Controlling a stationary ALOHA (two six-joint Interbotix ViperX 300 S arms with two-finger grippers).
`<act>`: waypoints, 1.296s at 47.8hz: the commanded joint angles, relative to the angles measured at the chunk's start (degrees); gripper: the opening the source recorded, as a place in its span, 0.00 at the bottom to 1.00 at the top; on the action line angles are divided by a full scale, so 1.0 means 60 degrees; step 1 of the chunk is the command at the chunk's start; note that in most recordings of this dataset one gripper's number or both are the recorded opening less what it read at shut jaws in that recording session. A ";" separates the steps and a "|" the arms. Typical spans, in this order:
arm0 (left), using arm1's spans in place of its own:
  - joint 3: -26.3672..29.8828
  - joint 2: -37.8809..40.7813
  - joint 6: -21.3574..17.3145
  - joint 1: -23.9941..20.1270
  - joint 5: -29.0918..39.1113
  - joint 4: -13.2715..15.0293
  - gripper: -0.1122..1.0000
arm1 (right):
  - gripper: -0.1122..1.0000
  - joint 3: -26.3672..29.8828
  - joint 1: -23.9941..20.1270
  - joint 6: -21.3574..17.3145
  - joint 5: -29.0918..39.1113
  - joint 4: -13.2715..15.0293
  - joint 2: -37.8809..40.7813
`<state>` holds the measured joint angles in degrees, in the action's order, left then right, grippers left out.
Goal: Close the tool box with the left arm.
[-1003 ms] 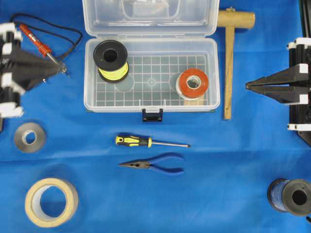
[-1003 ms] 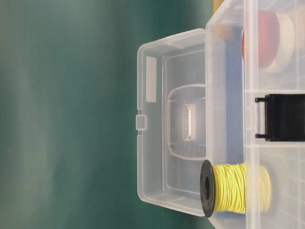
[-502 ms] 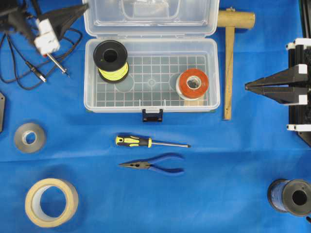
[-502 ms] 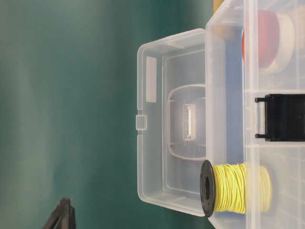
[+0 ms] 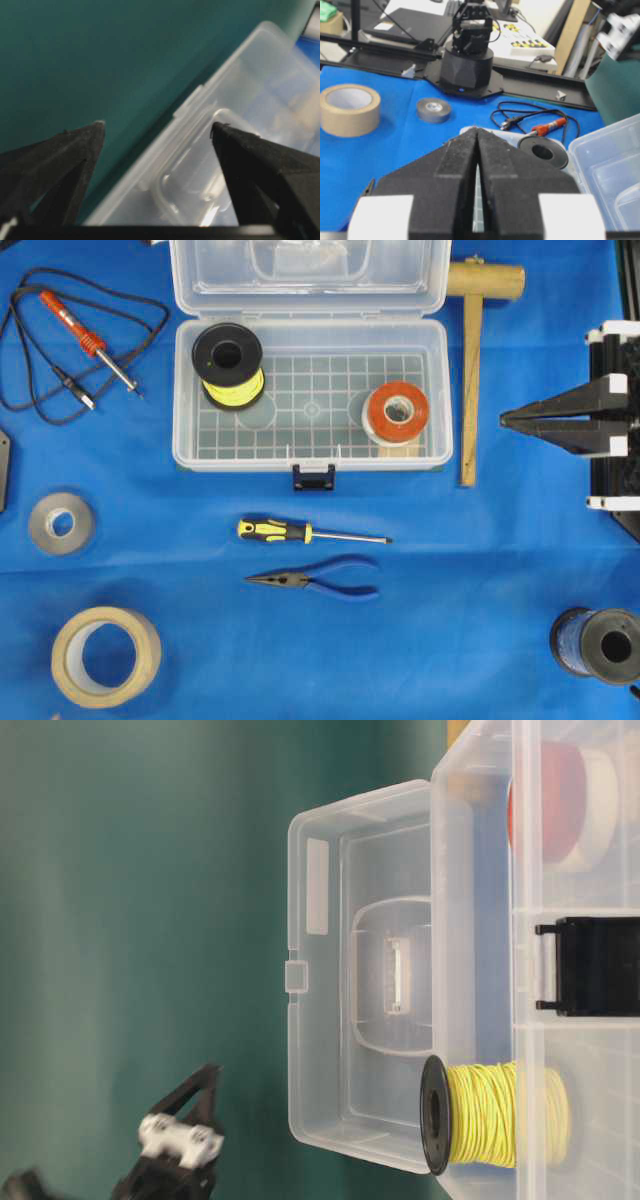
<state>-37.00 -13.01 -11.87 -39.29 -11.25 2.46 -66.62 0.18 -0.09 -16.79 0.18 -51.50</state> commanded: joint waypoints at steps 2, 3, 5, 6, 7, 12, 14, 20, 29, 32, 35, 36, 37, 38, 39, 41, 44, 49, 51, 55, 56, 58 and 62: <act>0.0762 0.0645 -0.0146 -0.0176 0.0513 -0.0029 0.92 | 0.10 0.0205 -0.0015 -0.0015 -0.0044 -0.0015 0.0117; 0.0850 0.0791 -0.0161 -0.0205 0.0645 -0.0029 0.92 | 0.10 0.0205 -0.0029 -0.0015 -0.0059 -0.0015 0.0132; 0.1084 0.1113 -0.0161 -0.0278 0.0967 -0.0015 0.92 | 0.10 0.0190 -0.0029 -0.0015 -0.0059 -0.0015 0.0146; 0.1172 0.1230 -0.0176 -0.0293 0.1099 -0.0015 0.92 | 0.10 0.0190 -0.0029 -0.0015 -0.0059 -0.0015 0.0146; 0.1245 0.1348 -0.0176 -0.0308 0.1216 -0.0029 0.92 | 0.10 0.0190 -0.0029 -0.0015 -0.0044 -0.0015 0.0146; 0.1553 0.1802 -0.0205 -0.0352 0.1611 -0.0029 0.92 | 0.10 0.0190 -0.0029 -0.0015 -0.0044 -0.0015 0.0161; 0.1641 0.1919 -0.0205 -0.0366 0.1729 -0.0044 0.92 | 0.10 0.0190 -0.0015 -0.0015 -0.0044 -0.0015 0.0161; 0.1846 0.2051 -0.0205 -0.0469 0.2095 -0.0044 0.92 | 0.10 0.0190 -0.0015 -0.0015 -0.0029 -0.0015 0.0161; 0.1978 0.2095 -0.0146 -0.0381 0.3120 -0.0044 0.92 | 0.10 0.0176 -0.0029 0.0000 0.0088 -0.0015 0.0176; 0.2021 0.2065 -0.0132 -0.0249 0.3604 -0.0044 0.92 | 0.10 0.0176 -0.0015 0.0000 0.0132 0.0000 0.0205; 0.2065 0.2007 -0.0146 -0.0117 0.4043 -0.0044 0.92 | 0.10 0.0176 -0.0029 0.0000 0.0161 0.0000 0.0220; 0.2095 0.1978 -0.0132 -0.0088 0.4189 -0.0044 0.92 | 0.10 0.0176 -0.0029 0.0000 0.0161 -0.0015 0.0205; 0.2109 0.1963 -0.0132 -0.0044 0.4292 -0.0044 0.92 | 0.10 0.0176 -0.0029 0.0000 0.0161 0.0000 0.0220; 0.2124 0.1934 -0.0132 0.0000 0.4424 -0.0044 0.92 | 0.10 0.0176 -0.0029 0.0000 0.0176 0.0000 0.0205; 0.2153 0.1904 -0.0132 0.0044 0.4541 -0.0044 0.92 | 0.10 0.0176 -0.0029 0.0000 0.0176 -0.0015 0.0205; 0.2197 0.1846 -0.0132 0.0117 0.4761 -0.0044 0.92 | 0.10 0.0176 -0.0029 0.0000 0.0190 0.0000 0.0220; 0.2241 0.1714 -0.0117 0.0278 0.5068 -0.0044 0.92 | 0.10 0.0176 -0.0029 0.0000 0.0205 0.0000 0.0220; 0.2256 0.1450 -0.0103 0.0571 0.5391 -0.0044 0.92 | 0.10 0.0176 -0.0029 0.0000 0.0205 -0.0015 0.0220; 0.2256 0.1318 -0.0088 0.0703 0.5479 -0.0044 0.92 | 0.10 0.0176 -0.0029 0.0000 0.0205 -0.0015 0.0220; 0.2227 0.1025 -0.0029 0.0967 0.5640 -0.0044 0.92 | 0.10 0.0176 -0.0029 0.0000 0.0205 -0.0015 0.0220; 0.2197 0.0908 0.0000 0.1084 0.5698 -0.0044 0.92 | 0.10 0.0176 -0.0015 0.0000 0.0205 0.0000 0.0220; 0.2153 0.0732 0.0044 0.1216 0.5801 -0.0044 0.92 | 0.10 0.0176 -0.0029 0.0000 0.0205 0.0000 0.0220; 0.2095 0.0381 0.0176 0.1479 0.6050 -0.0044 0.92 | 0.10 0.0190 -0.0029 0.0000 0.0205 0.0000 0.0220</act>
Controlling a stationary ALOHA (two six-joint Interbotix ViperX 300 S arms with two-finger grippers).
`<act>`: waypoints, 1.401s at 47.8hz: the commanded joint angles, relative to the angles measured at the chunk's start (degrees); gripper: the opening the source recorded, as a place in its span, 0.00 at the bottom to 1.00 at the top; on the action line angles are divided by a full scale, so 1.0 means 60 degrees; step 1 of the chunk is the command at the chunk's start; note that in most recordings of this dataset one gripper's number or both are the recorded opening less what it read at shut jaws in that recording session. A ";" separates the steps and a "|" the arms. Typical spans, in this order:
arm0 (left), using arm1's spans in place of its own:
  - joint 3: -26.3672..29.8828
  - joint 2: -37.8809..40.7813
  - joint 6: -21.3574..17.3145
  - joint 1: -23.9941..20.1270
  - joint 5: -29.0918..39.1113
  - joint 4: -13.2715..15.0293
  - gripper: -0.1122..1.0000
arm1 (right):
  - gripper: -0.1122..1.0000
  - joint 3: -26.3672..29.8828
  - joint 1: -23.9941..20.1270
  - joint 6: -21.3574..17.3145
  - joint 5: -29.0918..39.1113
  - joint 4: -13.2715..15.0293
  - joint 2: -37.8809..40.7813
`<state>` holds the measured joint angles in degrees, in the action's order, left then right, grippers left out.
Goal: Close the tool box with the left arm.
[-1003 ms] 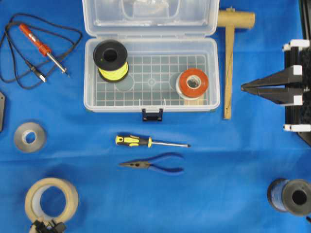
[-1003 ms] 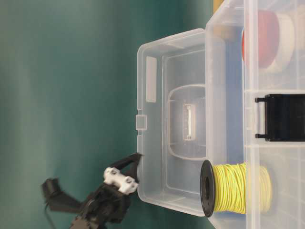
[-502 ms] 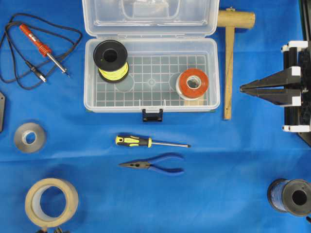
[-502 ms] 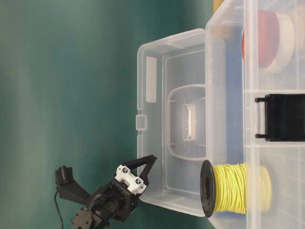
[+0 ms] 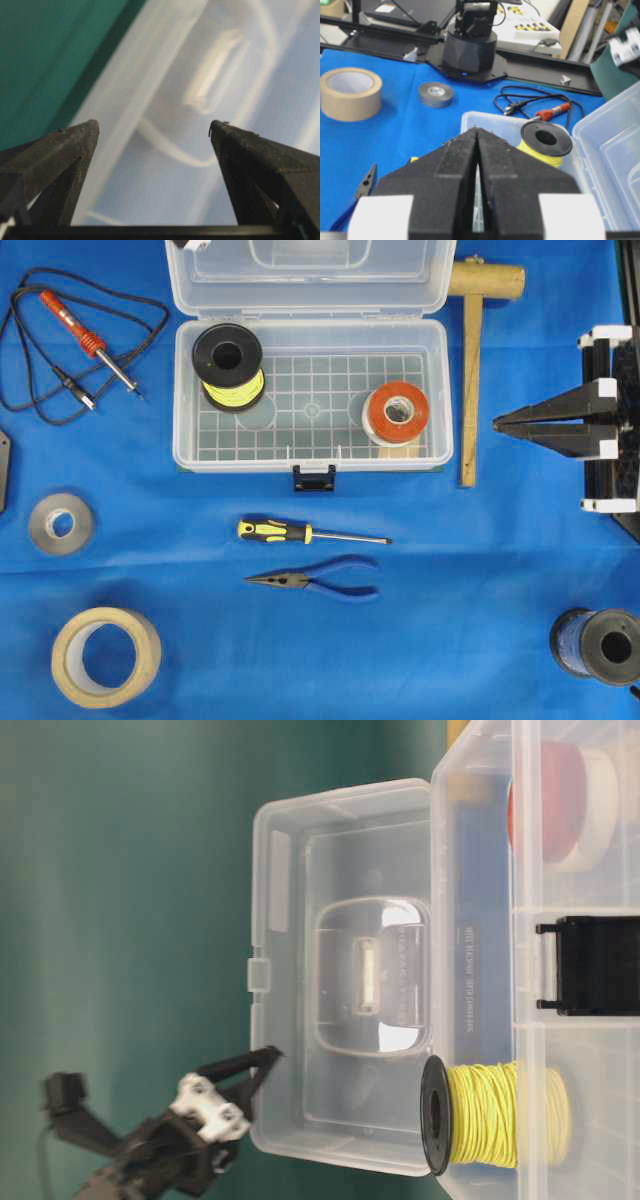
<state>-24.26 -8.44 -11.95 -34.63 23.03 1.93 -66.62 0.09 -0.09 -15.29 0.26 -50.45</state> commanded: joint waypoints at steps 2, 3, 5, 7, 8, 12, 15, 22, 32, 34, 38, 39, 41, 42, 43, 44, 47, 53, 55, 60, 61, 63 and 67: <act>-0.0073 -0.0571 0.0308 0.0835 0.0439 0.0044 0.92 | 0.10 0.0190 0.0000 0.0000 -0.0044 -0.0015 0.0044; -0.0103 -0.0674 0.0366 0.0894 0.0498 0.0044 0.92 | 0.10 0.0176 0.0000 0.0000 -0.0044 -0.0029 0.0044; -0.0190 -0.0952 0.0454 0.1069 0.0645 0.0044 0.92 | 0.10 0.0176 -0.0015 0.0000 -0.0044 -0.0015 0.0044; -0.0264 -0.1143 0.0483 0.1230 0.0747 0.0044 0.92 | 0.10 0.0190 -0.0015 0.0000 -0.0044 -0.0015 0.0044; -0.0308 -0.1260 0.0498 0.1304 0.0762 0.0059 0.92 | 0.10 0.0190 -0.0015 0.0000 -0.0044 -0.0029 0.0044; -0.0542 -0.1641 0.0513 0.1655 0.0820 0.0059 0.92 | 0.10 0.0176 -0.0015 0.0000 -0.0073 -0.0029 0.0044; -0.0732 -0.1890 0.0557 0.1904 0.0820 0.0073 0.92 | 0.10 0.0190 -0.0015 0.0029 -0.0088 -0.0015 0.0044; -0.1230 -0.2446 0.0938 0.2563 0.0835 0.0103 0.92 | 0.10 0.0190 -0.0015 0.0059 -0.0088 -0.0015 0.0029; -0.1860 -0.3135 0.2241 0.3867 0.0835 0.0103 0.92 | 0.10 0.0190 0.0000 0.0059 -0.0088 -0.0015 0.0029; -0.1978 -0.3252 0.2520 0.4146 0.0835 0.0103 0.92 | 0.10 0.0190 -0.0015 0.0059 -0.0073 -0.0015 0.0029; -0.2227 -0.3516 0.3223 0.4849 0.0835 0.0103 0.92 | 0.10 0.0190 -0.0015 0.0059 -0.0059 -0.0015 0.0029; -0.2285 -0.3574 0.3384 0.4995 0.0820 0.0103 0.92 | 0.10 0.0190 -0.0015 0.0059 -0.0044 -0.0015 0.0015; -0.2388 -0.3677 0.3750 0.5303 0.0820 0.0103 0.92 | 0.10 0.0190 -0.0015 0.0059 -0.0044 -0.0029 0.0015; -0.2432 -0.3721 0.3940 0.5464 0.0806 0.0103 0.92 | 0.10 0.0190 -0.0015 0.0059 -0.0044 -0.0015 0.0015; -0.2476 -0.3794 0.4146 0.5610 0.0806 0.0103 0.92 | 0.10 0.0190 0.0000 0.0059 -0.0059 -0.0015 0.0015; -0.2520 -0.3823 0.4351 0.5757 0.0791 0.0103 0.92 | 0.10 0.0190 0.0000 0.0059 -0.0044 -0.0015 0.0015; -0.2622 -0.3911 0.4937 0.6152 0.0791 0.0103 0.92 | 0.10 0.0176 -0.0015 0.0059 -0.0044 -0.0015 0.0015; -0.2695 -0.4072 0.5757 0.6680 0.0791 0.0059 0.91 | 0.10 0.0190 -0.0015 0.0073 -0.0029 -0.0015 0.0029; -0.2710 -0.4175 0.5801 0.6753 0.0776 0.0044 0.91 | 0.10 0.0190 -0.0015 0.0088 -0.0029 -0.0015 0.0029; -0.2856 -0.4541 0.5464 0.6782 0.0542 -0.0044 0.91 | 0.10 0.0205 -0.0015 0.0088 -0.0029 0.0015 0.0000; -0.2900 -0.4644 0.5332 0.6782 0.0454 -0.0088 0.91 | 0.10 0.0205 0.0000 0.0088 -0.0029 0.0029 0.0000; -0.3018 -0.4849 0.5024 0.6782 0.0220 -0.0103 0.91 | 0.10 0.0205 -0.0015 0.0088 -0.0029 0.0029 -0.0044; -0.3237 -0.5405 0.4146 0.6782 -0.0381 -0.0088 0.91 | 0.10 0.0220 0.0000 0.0073 -0.0015 0.0029 -0.0146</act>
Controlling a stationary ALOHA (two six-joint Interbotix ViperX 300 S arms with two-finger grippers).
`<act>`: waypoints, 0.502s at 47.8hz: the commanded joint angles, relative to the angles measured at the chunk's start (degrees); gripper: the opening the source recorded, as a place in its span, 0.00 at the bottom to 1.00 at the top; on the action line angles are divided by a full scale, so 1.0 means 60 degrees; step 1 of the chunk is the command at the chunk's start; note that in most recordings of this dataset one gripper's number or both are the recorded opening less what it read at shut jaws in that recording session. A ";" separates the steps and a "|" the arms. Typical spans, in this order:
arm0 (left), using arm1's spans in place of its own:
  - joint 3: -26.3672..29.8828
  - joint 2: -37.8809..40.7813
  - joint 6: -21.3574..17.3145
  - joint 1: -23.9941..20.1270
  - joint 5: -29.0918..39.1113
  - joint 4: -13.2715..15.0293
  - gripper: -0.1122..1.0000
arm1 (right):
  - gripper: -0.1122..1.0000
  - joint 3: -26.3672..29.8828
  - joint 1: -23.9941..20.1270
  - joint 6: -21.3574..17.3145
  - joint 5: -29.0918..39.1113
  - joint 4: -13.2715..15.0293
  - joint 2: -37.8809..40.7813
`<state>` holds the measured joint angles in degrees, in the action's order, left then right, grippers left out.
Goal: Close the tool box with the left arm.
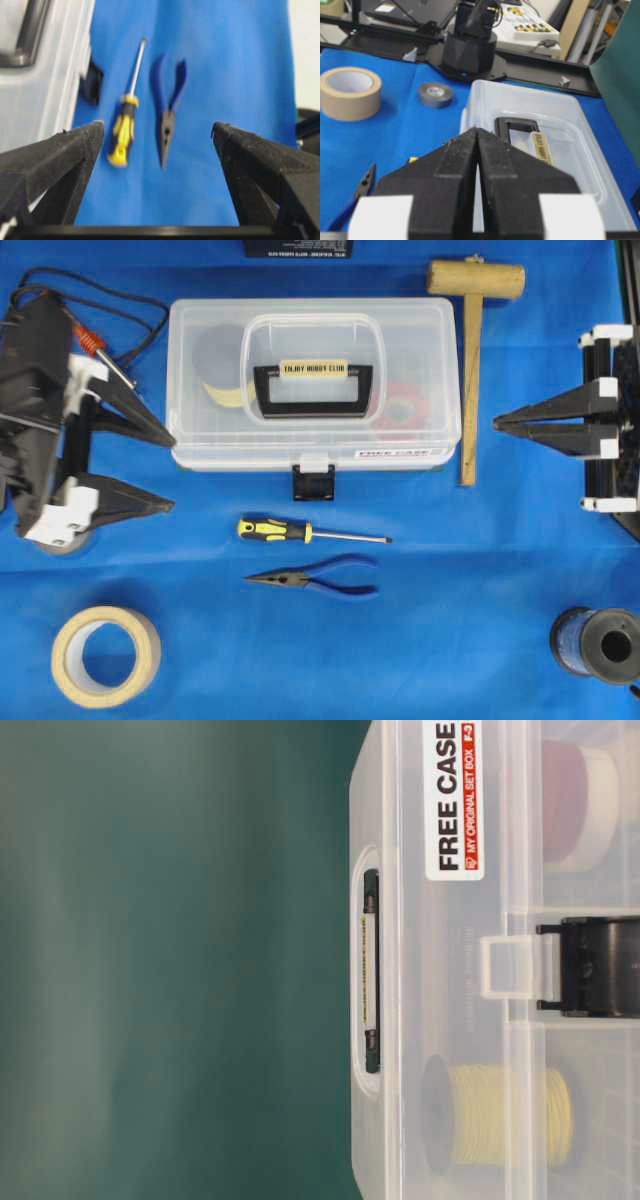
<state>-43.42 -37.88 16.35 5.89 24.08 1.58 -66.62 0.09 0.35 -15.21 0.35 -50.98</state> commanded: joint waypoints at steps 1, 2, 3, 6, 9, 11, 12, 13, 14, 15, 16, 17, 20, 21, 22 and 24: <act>-0.0088 -0.0645 -0.0776 0.0029 -0.0688 -0.0029 0.91 | 0.10 0.0234 -0.0015 0.0000 -0.0029 0.0015 -0.0088; -0.0161 -0.0806 -0.0967 0.0029 -0.0820 -0.0029 0.91 | 0.10 0.0234 -0.0015 0.0000 -0.0015 0.0015 -0.0103; -0.0220 -0.0937 -0.1187 0.0029 -0.0952 -0.0029 0.91 | 0.10 0.0234 0.0000 -0.0015 -0.0015 0.0015 -0.0117; -0.0469 -0.1348 -0.1787 0.0029 -0.1333 -0.0029 0.91 | 0.10 0.0234 0.0000 -0.0015 -0.0015 0.0015 -0.0161; -0.0791 -0.1772 -0.2256 0.0000 -0.1714 -0.0029 0.91 | 0.10 0.0249 0.0000 -0.0015 -0.0015 0.0015 -0.0205; -0.1084 -0.2080 -0.2505 -0.0044 -0.2065 -0.0015 0.91 | 0.10 0.0249 0.0000 0.0000 0.0000 0.0015 -0.0234; -0.1216 -0.2212 -0.2563 -0.0073 -0.2197 -0.0015 0.91 | 0.10 0.0249 -0.0015 -0.0015 -0.0015 0.0015 -0.0234; -0.1348 -0.2329 -0.2637 -0.0103 -0.2329 -0.0015 0.91 | 0.10 0.0264 -0.0015 -0.0015 -0.0015 0.0015 -0.0234; -0.1479 -0.2461 -0.2681 -0.0132 -0.2461 -0.0015 0.91 | 0.10 0.0264 0.0000 0.0000 -0.0015 0.0015 -0.0249; -0.1611 -0.2563 -0.2725 -0.0176 -0.2607 -0.0015 0.91 | 0.10 0.0264 -0.0015 0.0000 -0.0015 0.0015 -0.0264; -0.1758 -0.2666 -0.2739 -0.0205 -0.2739 -0.0015 0.91 | 0.10 0.0264 -0.0015 0.0000 -0.0015 0.0015 -0.0264; -0.1919 -0.2783 -0.2739 -0.0249 -0.2900 -0.0015 0.91 | 0.10 0.0264 -0.0015 0.0000 -0.0015 0.0015 -0.0278; -0.2432 -0.3105 -0.2769 -0.0381 -0.3413 -0.0015 0.91 | 0.10 0.0278 -0.0015 0.0000 -0.0015 0.0015 -0.0308; -0.2622 -0.3208 -0.2783 -0.0410 -0.3574 -0.0015 0.91 | 0.10 0.0278 -0.0015 0.0015 -0.0015 0.0015 -0.0308; -0.2798 -0.3311 -0.2827 -0.0439 -0.3735 -0.0015 0.91 | 0.10 0.0278 -0.0015 0.0015 -0.0029 0.0015 -0.0322; -0.3281 -0.3589 -0.2856 -0.0498 -0.4131 -0.0015 0.91 | 0.10 0.0278 -0.0015 0.0015 -0.0029 0.0015 -0.0322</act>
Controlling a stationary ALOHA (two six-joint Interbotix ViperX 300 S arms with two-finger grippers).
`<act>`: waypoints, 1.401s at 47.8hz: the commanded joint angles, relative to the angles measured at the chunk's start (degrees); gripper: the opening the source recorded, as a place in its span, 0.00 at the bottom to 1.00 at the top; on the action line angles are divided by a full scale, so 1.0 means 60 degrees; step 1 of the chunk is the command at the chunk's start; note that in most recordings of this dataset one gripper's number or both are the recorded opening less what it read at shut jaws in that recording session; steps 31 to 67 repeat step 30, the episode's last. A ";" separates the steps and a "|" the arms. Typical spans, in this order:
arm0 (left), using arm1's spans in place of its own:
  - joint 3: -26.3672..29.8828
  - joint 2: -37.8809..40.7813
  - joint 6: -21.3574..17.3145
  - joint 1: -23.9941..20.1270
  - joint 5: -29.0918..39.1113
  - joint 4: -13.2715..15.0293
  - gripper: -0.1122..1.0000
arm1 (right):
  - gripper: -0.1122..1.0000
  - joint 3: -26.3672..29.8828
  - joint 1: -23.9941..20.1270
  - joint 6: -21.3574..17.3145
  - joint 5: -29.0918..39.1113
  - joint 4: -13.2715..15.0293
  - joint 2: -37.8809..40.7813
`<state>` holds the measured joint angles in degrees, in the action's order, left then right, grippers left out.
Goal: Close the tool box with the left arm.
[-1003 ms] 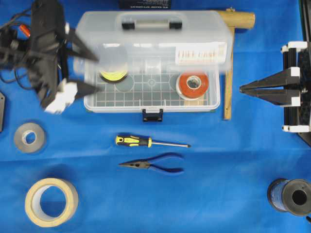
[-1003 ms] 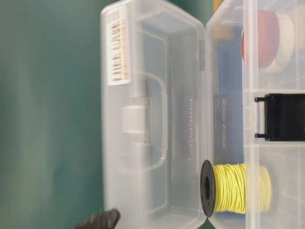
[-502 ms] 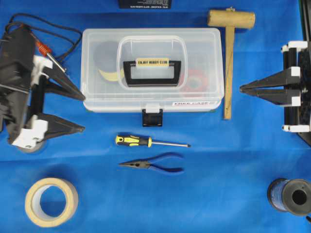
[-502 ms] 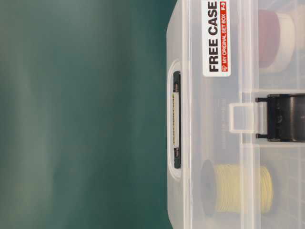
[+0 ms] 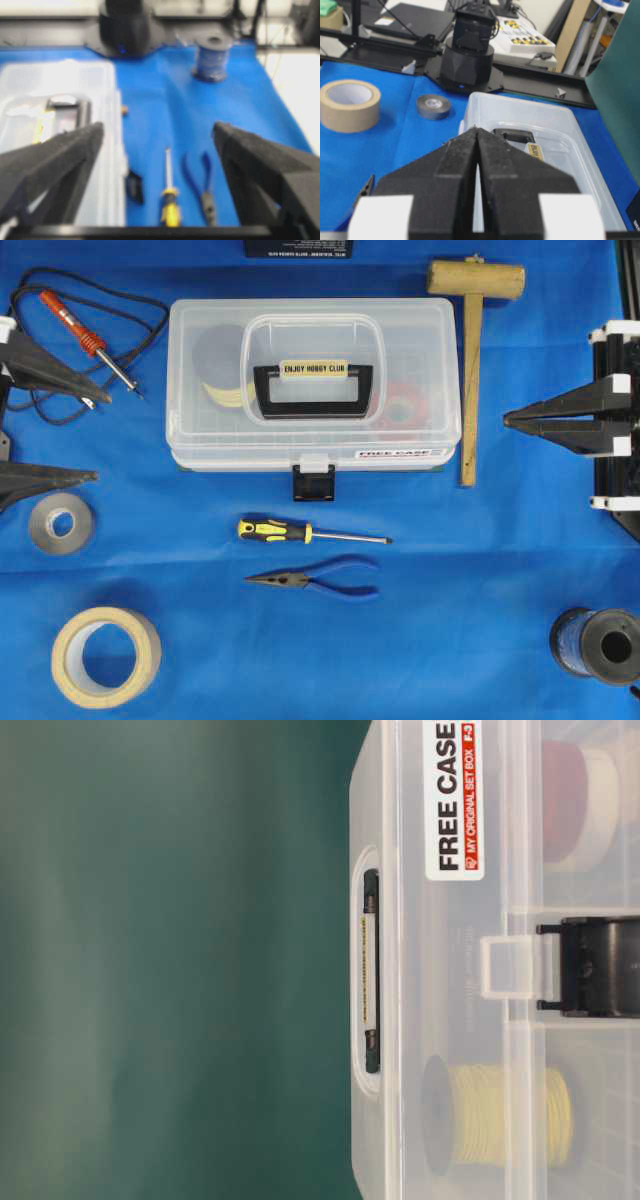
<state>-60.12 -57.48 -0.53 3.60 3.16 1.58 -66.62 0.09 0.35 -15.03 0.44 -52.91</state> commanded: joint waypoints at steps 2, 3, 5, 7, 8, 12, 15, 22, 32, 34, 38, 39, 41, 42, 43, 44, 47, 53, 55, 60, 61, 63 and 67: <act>-0.0879 -0.0513 -0.0044 -0.0176 -0.0908 0.0000 0.91 | 0.10 0.0278 -0.0015 0.0029 -0.0059 0.0015 -0.0029; -0.1055 -0.0615 -0.0059 -0.0190 -0.1011 -0.0015 0.91 | 0.10 0.0278 0.0000 0.0015 -0.0044 0.0000 -0.0044; -0.1392 -0.0820 -0.0059 -0.0234 -0.1201 0.0000 0.91 | 0.10 0.0278 -0.0015 0.0029 -0.0044 0.0000 -0.0059; -0.1729 -0.1025 -0.0044 -0.0249 -0.1333 0.0000 0.91 | 0.10 0.0278 0.0000 0.0029 -0.0044 0.0000 -0.0059; -0.1846 -0.1113 -0.0059 -0.0234 -0.1406 0.0000 0.91 | 0.10 0.0278 -0.0015 0.0029 -0.0044 0.0000 -0.0073; -0.2358 -0.1479 -0.0044 -0.0249 -0.1597 0.0015 0.91 | 0.10 0.0278 0.0000 0.0044 -0.0029 0.0015 -0.0059; -0.2593 -0.1641 -0.0044 -0.0249 -0.1611 0.0015 0.91 | 0.10 0.0293 -0.0015 0.0044 -0.0044 0.0015 -0.0059; -0.3003 -0.1743 -0.0044 -0.0249 -0.1611 0.0015 0.91 | 0.10 0.0293 -0.0015 0.0044 -0.0044 0.0073 -0.0059; -0.3413 -0.1714 -0.0044 -0.0249 -0.1802 0.0044 0.91 | 0.10 0.0293 0.0000 0.0044 -0.0015 0.0088 -0.0073; -0.3413 -0.1714 -0.0044 -0.0249 -0.1802 0.0044 0.91 | 0.10 0.0293 0.0000 0.0044 -0.0015 0.0088 -0.0073; -0.3413 -0.1714 -0.0044 -0.0249 -0.1802 0.0044 0.91 | 0.10 0.0293 0.0000 0.0044 -0.0015 0.0088 -0.0073; -0.3413 -0.1714 -0.0044 -0.0249 -0.1802 0.0044 0.91 | 0.10 0.0293 0.0000 0.0044 -0.0015 0.0088 -0.0073; -0.3413 -0.1714 -0.0044 -0.0249 -0.1802 0.0044 0.91 | 0.10 0.0293 0.0000 0.0044 -0.0015 0.0088 -0.0073; -0.3413 -0.1714 -0.0044 -0.0249 -0.1802 0.0044 0.91 | 0.10 0.0293 0.0000 0.0044 -0.0015 0.0088 -0.0073; -0.3413 -0.1714 -0.0044 -0.0249 -0.1802 0.0044 0.91 | 0.10 0.0293 0.0000 0.0044 -0.0015 0.0088 -0.0073; -0.3413 -0.1714 -0.0044 -0.0249 -0.1802 0.0044 0.91 | 0.10 0.0293 0.0000 0.0044 -0.0015 0.0088 -0.0073; -0.3413 -0.1714 -0.0044 -0.0249 -0.1802 0.0044 0.91 | 0.10 0.0293 0.0000 0.0044 -0.0015 0.0088 -0.0073; -0.3413 -0.1714 -0.0044 -0.0249 -0.1802 0.0044 0.91 | 0.10 0.0293 0.0000 0.0044 -0.0015 0.0088 -0.0073; -0.3413 -0.1714 -0.0044 -0.0249 -0.1802 0.0044 0.91 | 0.10 0.0293 0.0000 0.0044 -0.0015 0.0088 -0.0073; -0.3413 -0.1714 -0.0044 -0.0249 -0.1802 0.0044 0.91 | 0.10 0.0293 0.0000 0.0044 -0.0015 0.0088 -0.0073; -0.3413 -0.1714 -0.0044 -0.0249 -0.1802 0.0044 0.91 | 0.10 0.0293 0.0000 0.0044 -0.0015 0.0088 -0.0073; -0.3413 -0.1714 -0.0044 -0.0249 -0.1802 0.0044 0.91 | 0.10 0.0293 0.0000 0.0044 -0.0015 0.0088 -0.0073; -0.3413 -0.1714 -0.0044 -0.0249 -0.1802 0.0044 0.91 | 0.10 0.0293 0.0000 0.0044 -0.0015 0.0088 -0.0073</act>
